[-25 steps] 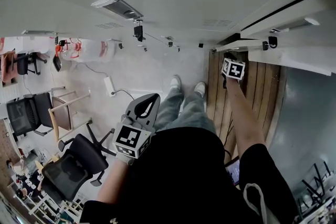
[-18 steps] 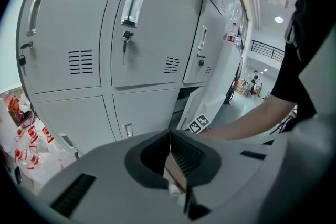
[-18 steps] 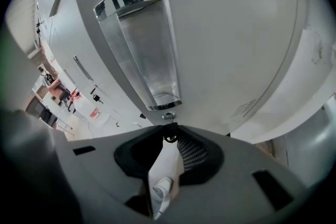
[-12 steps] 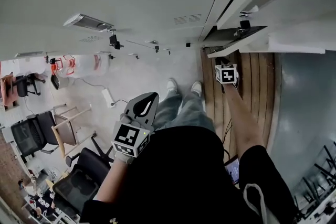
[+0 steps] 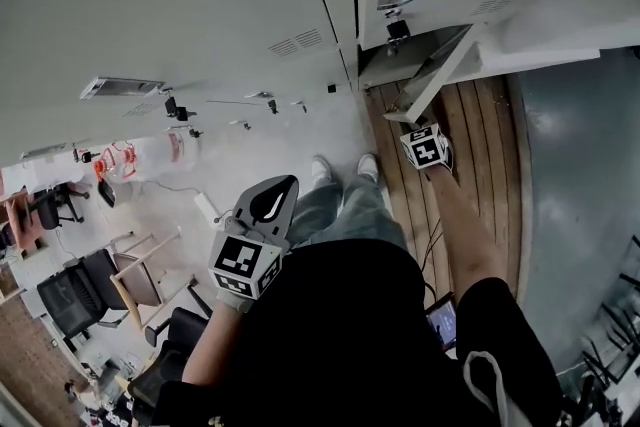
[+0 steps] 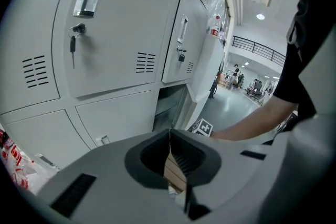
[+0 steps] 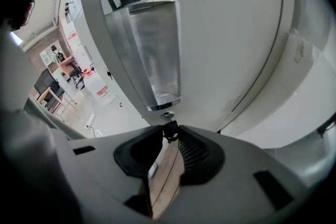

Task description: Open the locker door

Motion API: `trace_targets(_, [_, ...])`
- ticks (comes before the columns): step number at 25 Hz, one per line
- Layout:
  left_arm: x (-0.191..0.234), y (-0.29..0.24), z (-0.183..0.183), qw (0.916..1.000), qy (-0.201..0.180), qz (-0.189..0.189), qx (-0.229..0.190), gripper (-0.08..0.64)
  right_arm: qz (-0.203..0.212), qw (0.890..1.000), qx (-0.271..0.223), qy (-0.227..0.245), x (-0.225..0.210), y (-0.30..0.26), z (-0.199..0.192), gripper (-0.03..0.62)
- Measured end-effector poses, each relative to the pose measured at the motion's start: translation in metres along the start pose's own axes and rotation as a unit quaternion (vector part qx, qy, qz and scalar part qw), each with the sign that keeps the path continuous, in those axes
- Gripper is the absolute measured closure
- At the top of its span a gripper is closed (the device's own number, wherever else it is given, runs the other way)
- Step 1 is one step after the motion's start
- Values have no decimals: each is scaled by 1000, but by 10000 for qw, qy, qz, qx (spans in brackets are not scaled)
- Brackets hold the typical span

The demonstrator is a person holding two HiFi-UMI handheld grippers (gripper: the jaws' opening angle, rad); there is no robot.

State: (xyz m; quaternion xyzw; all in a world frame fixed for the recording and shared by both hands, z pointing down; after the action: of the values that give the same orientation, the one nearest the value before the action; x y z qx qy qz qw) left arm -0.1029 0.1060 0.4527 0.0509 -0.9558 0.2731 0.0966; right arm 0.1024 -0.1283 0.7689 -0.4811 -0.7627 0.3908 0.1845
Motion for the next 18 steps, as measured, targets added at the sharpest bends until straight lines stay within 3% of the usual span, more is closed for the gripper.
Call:
trace_targets(11, [-23,-28,11,9985,-267,-460,138,537,62,9996,19,263,-29,32,-38,476])
trace_targets(18, [-35,-43,17,9964,-395,-727,206,537,-528,9980,73,-336,-69,66,-69,426])
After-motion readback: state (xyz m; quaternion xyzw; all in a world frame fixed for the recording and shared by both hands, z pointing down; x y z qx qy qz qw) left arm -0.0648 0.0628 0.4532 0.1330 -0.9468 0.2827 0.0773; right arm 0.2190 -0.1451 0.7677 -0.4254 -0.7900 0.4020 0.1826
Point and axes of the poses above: the fingertips, and each gripper's own axes: y backward along the fingers, x to its left, z out of its top, the point moved 7 cm from there along y, backward along the fingers, and after that the axes turned 8 degrees about -x, right-handed, at the moved point
